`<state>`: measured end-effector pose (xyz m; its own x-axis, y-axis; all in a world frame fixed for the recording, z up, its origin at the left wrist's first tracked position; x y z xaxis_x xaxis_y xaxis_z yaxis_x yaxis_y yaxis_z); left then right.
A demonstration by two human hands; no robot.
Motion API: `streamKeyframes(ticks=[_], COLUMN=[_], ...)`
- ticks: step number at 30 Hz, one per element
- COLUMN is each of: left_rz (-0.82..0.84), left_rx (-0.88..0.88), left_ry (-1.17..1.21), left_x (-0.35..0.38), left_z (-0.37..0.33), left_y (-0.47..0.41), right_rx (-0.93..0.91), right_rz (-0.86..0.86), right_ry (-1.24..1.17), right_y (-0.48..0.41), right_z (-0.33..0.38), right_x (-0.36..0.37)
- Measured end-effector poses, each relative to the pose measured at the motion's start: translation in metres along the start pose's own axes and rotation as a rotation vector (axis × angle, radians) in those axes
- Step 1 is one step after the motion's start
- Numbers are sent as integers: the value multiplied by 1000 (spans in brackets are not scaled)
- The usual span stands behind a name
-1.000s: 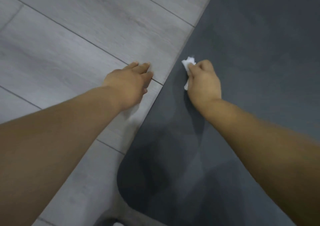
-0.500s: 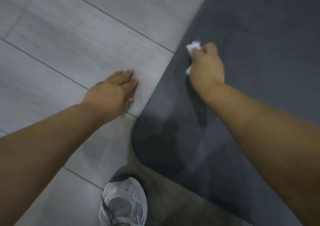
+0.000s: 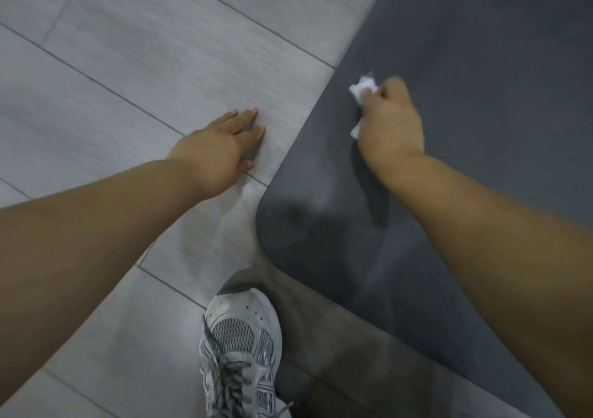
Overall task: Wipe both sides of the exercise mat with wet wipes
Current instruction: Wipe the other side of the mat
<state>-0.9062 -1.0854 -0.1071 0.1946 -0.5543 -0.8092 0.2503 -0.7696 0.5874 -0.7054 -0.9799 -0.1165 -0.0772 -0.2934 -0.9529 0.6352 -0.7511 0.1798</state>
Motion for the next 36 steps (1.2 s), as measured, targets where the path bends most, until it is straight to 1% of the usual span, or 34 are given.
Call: streamKeyframes(ticks=[1, 2, 3, 4, 5, 6, 7, 9, 10, 11, 12, 14, 15, 16, 17, 18, 19, 20, 21, 22, 23, 24, 25, 27, 28, 29, 30, 31, 32, 33, 34, 35, 36], left_rz=[-2, -4, 1, 12, 22, 25, 17, -25, -58, -95, -134, -180, -190, -190, -183, -168, -149, -126, -105, -91, -86, -89, -98, -124, -138, -153, -168, -180, -188, -191, -194, -198, -206], left_rx=[7, 13, 16, 13, 4, -3, -3, 12, 28, 48, 73, 122, 145, 171, 197, 217, 227, 224, 208, 188, 170, 159, 156, 161, 162, 162, 162, 161, 162, 162, 161, 162, 163], left_ry=[-3, -7, -10, -10, -8, -6, -5, 10, 27, 45, 58, 70, 78, 82, 75, 58, 39, 23, 16, 22, 34, 43, 47, 66, 80, 92, 107, 123, 138, 149, 154, 153, 151], left_x=[0, 1, 1, 1, 2, 2, 2, 0, -2, -4, -7, -11, -12, -13, -13, -12, -10, -8, -7, -6, -6, -7, -8, -10, -12, -13, -15, -17, -19, -20, -21, -21, -21], left_z=[1, 2, 3, 4, 4, 5, 4, 1, -2, -5, -9, -18, -24, -30, -36, -42, -47, -51, -54, -57, -58, -59, -61, -64, -66, -68, -70, -72, -74, -76, -78, -78, -79], left_y=[0, 1, 2, 3, 5, 6, 7, 11, 13, 14, 16, 18, 19, 19, 19, 19, 18, 17, 17, 16, 16, 15, 13, 11, 9, 6, 3, 0, -4, -7, -10, -14, -18], right_rx=[-101, -282, -491, -672, -802, -896, -917, -787, -676, -574, -448, -119, -34, -42, -136, -291, -436, -559, -661, -737, -731, -665, -538, -290, -123, 56, 185, 268, 238, 96, -141, -370, -548], right_rz=[-20, -32, -7, 85, 199, 261, 267, 246, 132, -16, -72, -116, -143, -128, -146, -116, 19, 158, 254, 268, 273, 244, 188, -85, -162, -182, -175, -149, -138, -135, -131, -64, 71], right_ry=[-16, -89, -189, -264, -303, -319, -313, -270, -258, -219, -145, -137, -133, -119, -135, -205, -286, -306, -315, -325, -301, -302, -297, -231, -177, -132, -82, -52, 2, 25, -27, -93, -179], right_y=[7, 21, 43, 69, 93, 106, 107, 93, 82, 73, 64, 57, 60, 69, 80, 95, 113, 131, 142, 142, 135, 122, 106, 78, 66, 60, 56, 55, 55, 59, 66, 75, 84], right_z=[15, 38, 64, 93, 111, 115, 106, 75, 54, 30, 9, -15, -13, -2, 16, 38, 62, 79, 84, 79, 62, 44, 21, -34, -61, -80, -94, -94, -82, -62, -34, -4, 18], right_x=[7, 15, 28, 35, 41, 45, 46, 34, 26, 18, 9, 0, 2, 8, 17, 26, 36, 43, 46, 44, 41, 33, 23, -3, -13, -17, -16, -13, -14, -6, 5, 14, 18])
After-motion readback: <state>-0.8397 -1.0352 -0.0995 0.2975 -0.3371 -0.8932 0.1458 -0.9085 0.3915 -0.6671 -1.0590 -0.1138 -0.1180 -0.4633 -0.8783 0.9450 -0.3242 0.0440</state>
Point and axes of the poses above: each hand's wrist, its own y-axis away from the middle knuckle, its own x-axis out of the palm, z = x × y, the point moved 3 cm from there along -y, towards the middle knuckle, and after that the axes turned 14 degrees about -x, right-handed, at the moved point
